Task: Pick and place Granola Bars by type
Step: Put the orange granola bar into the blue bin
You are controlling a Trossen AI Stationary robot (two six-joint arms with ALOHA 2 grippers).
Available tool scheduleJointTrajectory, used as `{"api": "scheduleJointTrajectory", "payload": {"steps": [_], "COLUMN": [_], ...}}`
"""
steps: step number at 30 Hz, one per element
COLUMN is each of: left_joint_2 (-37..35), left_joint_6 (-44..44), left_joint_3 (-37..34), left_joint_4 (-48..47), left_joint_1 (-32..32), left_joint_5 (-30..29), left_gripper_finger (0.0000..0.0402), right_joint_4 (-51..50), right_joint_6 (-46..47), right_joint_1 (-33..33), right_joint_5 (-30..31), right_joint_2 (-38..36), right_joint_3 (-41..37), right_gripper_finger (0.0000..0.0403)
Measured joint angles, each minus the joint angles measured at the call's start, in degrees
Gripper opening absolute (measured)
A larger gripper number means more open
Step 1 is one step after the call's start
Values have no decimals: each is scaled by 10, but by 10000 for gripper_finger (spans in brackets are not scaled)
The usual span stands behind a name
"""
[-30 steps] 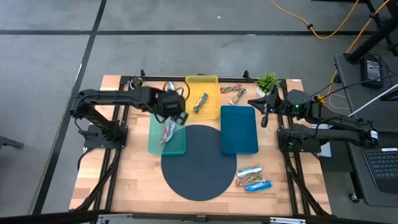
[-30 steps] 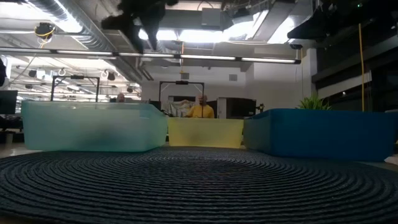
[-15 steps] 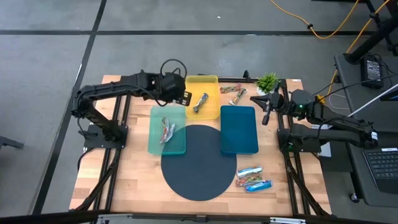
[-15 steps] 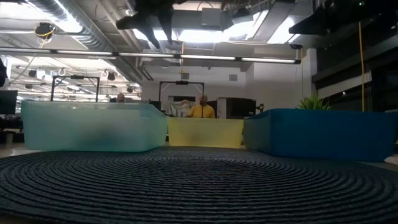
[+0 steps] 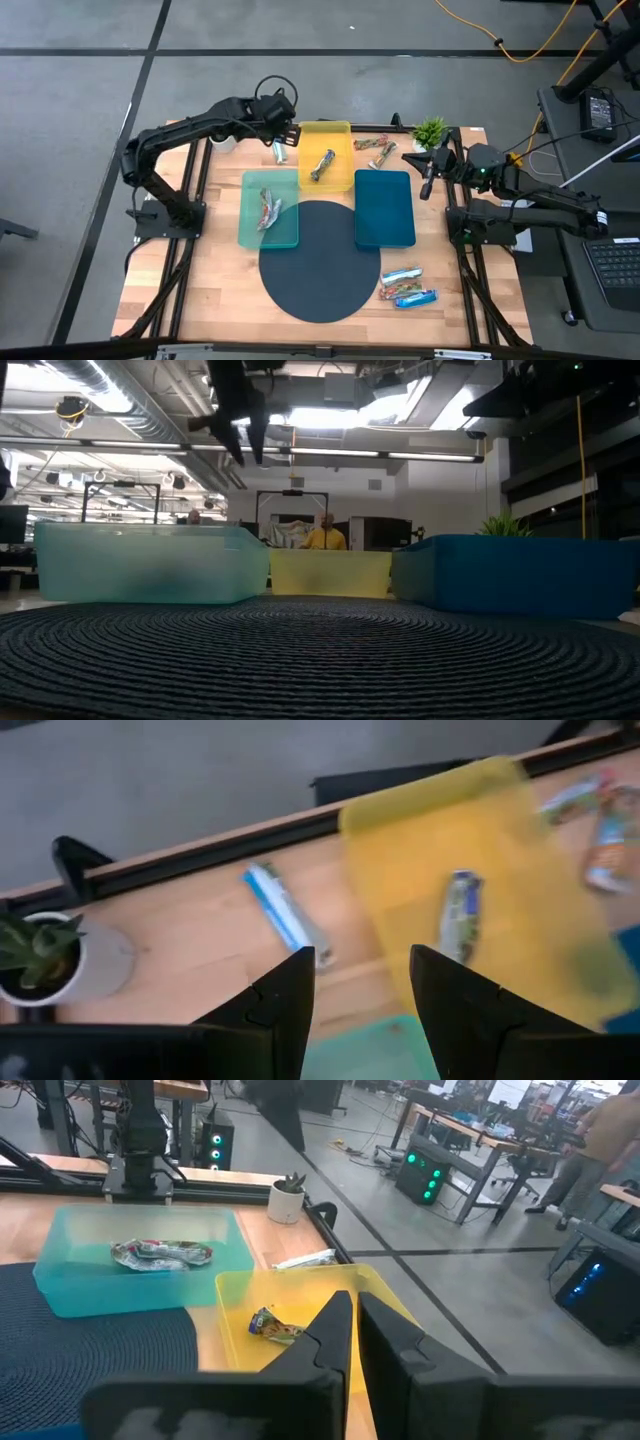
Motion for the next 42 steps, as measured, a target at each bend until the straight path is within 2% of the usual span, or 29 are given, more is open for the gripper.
{"api": "scheduleJointTrajectory", "payload": {"steps": [4, 13, 18, 24, 29, 34, 42], "left_joint_2": [40, 163, 206, 214, 214, 214, 214], "left_joint_6": [22, 85, 94, 113, 130, 111, 95], "left_joint_3": [0, 0, 0, 0, 0, 0, 0], "left_joint_4": [7, 59, 58, 58, 53, 53, 53], "left_joint_1": [23, 69, 82, 89, 102, 119, 145], "left_joint_5": [8, 114, 138, 137, 138, 134, 124], "left_gripper_finger": [157, 160, 167, 189, 230, 267, 274], "right_joint_4": [0, -2, -2, -2, -2, -2, -2], "right_joint_6": [0, 0, 0, 0, 0, -1, -2], "right_joint_1": [0, 0, 0, 0, 0, 0, 0], "right_joint_5": [0, 0, 0, 0, 0, 1, 1], "right_joint_2": [0, 0, 0, 0, 0, 0, 0], "right_joint_3": [0, 0, 0, 0, 0, 0, 0], "right_gripper_finger": [26, 26, 26, 26, 26, 26, 26]}}
